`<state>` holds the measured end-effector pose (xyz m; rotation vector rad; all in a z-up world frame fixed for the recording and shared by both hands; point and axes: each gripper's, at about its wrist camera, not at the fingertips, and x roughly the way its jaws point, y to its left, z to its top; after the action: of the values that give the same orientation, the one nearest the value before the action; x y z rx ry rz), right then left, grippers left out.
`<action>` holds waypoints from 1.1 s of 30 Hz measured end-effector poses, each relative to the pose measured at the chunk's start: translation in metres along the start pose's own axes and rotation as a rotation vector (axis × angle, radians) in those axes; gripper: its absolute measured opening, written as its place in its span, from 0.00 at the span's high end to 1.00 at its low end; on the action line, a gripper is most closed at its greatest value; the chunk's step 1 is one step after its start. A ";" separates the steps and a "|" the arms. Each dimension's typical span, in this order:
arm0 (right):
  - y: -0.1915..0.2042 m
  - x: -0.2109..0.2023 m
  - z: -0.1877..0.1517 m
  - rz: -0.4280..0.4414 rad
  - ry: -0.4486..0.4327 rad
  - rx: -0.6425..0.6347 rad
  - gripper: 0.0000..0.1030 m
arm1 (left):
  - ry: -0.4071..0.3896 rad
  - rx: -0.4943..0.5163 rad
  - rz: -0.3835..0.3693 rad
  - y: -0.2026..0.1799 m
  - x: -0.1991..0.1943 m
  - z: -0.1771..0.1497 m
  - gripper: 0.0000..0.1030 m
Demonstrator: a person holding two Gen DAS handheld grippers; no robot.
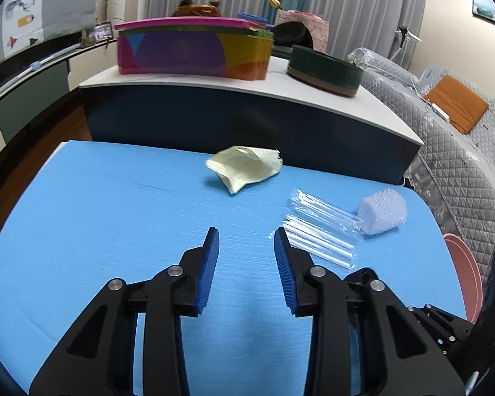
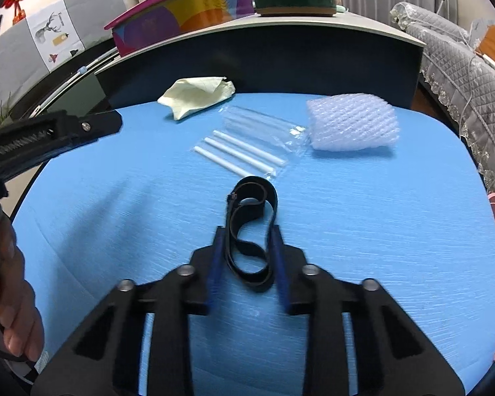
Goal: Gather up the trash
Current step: 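Return both tools to the table and close right tool on black strap, then close the left tool on the clear straw packet while right tool holds the black strap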
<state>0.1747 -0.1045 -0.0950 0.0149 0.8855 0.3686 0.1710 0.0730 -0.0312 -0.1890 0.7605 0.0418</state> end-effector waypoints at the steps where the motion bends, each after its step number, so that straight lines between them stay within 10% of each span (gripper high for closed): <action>1: -0.004 -0.001 0.000 -0.002 -0.003 0.007 0.81 | 0.006 0.002 -0.004 -0.002 0.003 0.000 0.66; 13: -0.074 -0.018 -0.002 -0.063 -0.020 0.124 0.83 | 0.056 -0.026 -0.068 -0.053 0.046 0.015 0.62; 18: -0.092 -0.022 -0.007 -0.073 -0.017 0.145 0.83 | 0.087 -0.080 0.009 -0.074 0.074 0.021 0.32; 26: -0.105 -0.026 -0.010 -0.073 -0.017 0.163 0.83 | 0.150 -0.090 0.110 -0.097 0.106 0.019 0.30; 33: -0.103 -0.027 -0.009 -0.066 -0.019 0.157 0.83 | 0.179 -0.038 0.155 -0.094 0.102 0.016 0.86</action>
<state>0.1843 -0.2106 -0.0975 0.1341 0.8923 0.2366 0.2659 -0.0197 -0.0755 -0.1714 0.9525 0.1888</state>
